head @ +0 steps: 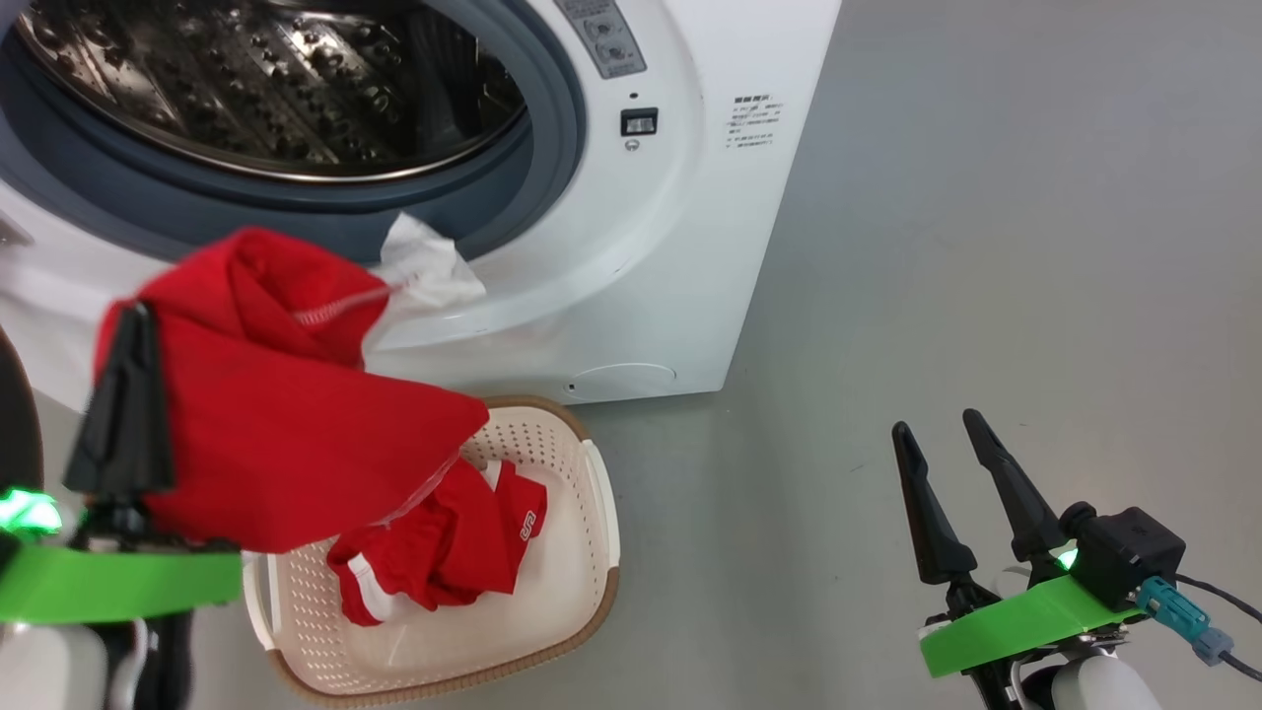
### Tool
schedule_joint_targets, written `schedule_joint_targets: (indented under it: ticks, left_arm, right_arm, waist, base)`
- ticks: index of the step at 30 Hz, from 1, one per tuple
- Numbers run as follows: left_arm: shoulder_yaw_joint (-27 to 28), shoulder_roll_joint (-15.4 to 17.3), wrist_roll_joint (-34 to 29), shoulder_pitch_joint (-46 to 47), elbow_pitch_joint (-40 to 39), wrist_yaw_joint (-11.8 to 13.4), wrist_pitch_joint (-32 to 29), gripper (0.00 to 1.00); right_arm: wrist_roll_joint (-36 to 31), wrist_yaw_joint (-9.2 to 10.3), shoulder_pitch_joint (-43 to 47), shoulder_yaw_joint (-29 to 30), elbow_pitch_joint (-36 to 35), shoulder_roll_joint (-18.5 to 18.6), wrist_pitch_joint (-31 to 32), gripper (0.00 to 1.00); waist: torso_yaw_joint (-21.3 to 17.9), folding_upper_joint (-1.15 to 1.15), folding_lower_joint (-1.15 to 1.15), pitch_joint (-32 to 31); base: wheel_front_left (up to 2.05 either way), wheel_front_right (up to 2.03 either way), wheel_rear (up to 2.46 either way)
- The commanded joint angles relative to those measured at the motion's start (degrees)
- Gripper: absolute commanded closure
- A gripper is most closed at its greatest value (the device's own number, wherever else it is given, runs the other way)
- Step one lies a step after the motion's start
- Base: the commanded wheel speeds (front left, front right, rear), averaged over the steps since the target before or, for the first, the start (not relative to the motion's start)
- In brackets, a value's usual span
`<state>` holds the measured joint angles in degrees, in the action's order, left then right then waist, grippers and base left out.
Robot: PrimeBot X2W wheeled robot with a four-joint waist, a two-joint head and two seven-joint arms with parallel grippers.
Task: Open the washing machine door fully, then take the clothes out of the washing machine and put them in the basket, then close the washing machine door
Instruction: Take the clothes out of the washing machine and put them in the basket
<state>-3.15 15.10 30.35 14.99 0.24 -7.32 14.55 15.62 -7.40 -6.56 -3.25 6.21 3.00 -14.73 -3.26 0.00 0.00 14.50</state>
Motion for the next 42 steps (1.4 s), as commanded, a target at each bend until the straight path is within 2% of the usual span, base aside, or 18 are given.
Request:
schedule_joint_targets:
  ticks: [1,8,17,22,31,42]
  left_arm:
    - [1.5,1.4,-0.2,-0.7,-1.4,-0.2,0.4,1.0]
    - [-3.8,1.0,0.9,-2.0,3.3,-0.2,0.4,1.0]
    - [-10.1,0.8,3.7,2.2,18.4,-0.2,0.4,1.0]
    - [-12.3,1.5,4.7,6.1,25.4,-0.2,0.4,1.0]
    - [-16.7,3.6,6.0,12.0,33.5,-0.2,0.4,1.0]
    - [-24.6,6.4,9.3,20.4,44.2,-0.2,0.4,1.0]
  right_arm:
    - [-0.8,-0.09,0.3,-1.5,-1.4,-0.1,-0.3,0.0]
    - [-0.7,-0.09,-0.7,-2.0,-1.6,-0.1,-0.3,0.0]
    - [-0.3,-0.09,-2.6,-2.8,-2.3,-0.1,-0.3,0.0]
    - [0.1,-0.09,-3.8,-3.2,-2.9,-0.1,-0.3,0.0]
    - [1.1,-0.09,-6.1,-4.3,-4.1,-0.1,-0.3,0.0]
    - [2.9,-0.09,-9.4,-6.2,-5.9,-0.1,-0.3,0.0]
  waist:
    - [0.3,0.0,0.0,0.4]
    - [0.5,0.0,0.0,1.9]
    - [-0.3,0.0,0.0,6.2]
    - [-1.4,0.0,0.0,9.3]
    - [-4.0,0.0,0.0,15.7]
    - [-7.0,0.0,0.0,23.3]
  base:
    - [0.0,0.0,0.0]
    - [0.0,0.0,0.0]
    - [0.0,0.0,0.0]
    - [0.0,0.0,0.0]
    - [0.0,0.0,0.0]
    - [0.0,0.0,0.0]
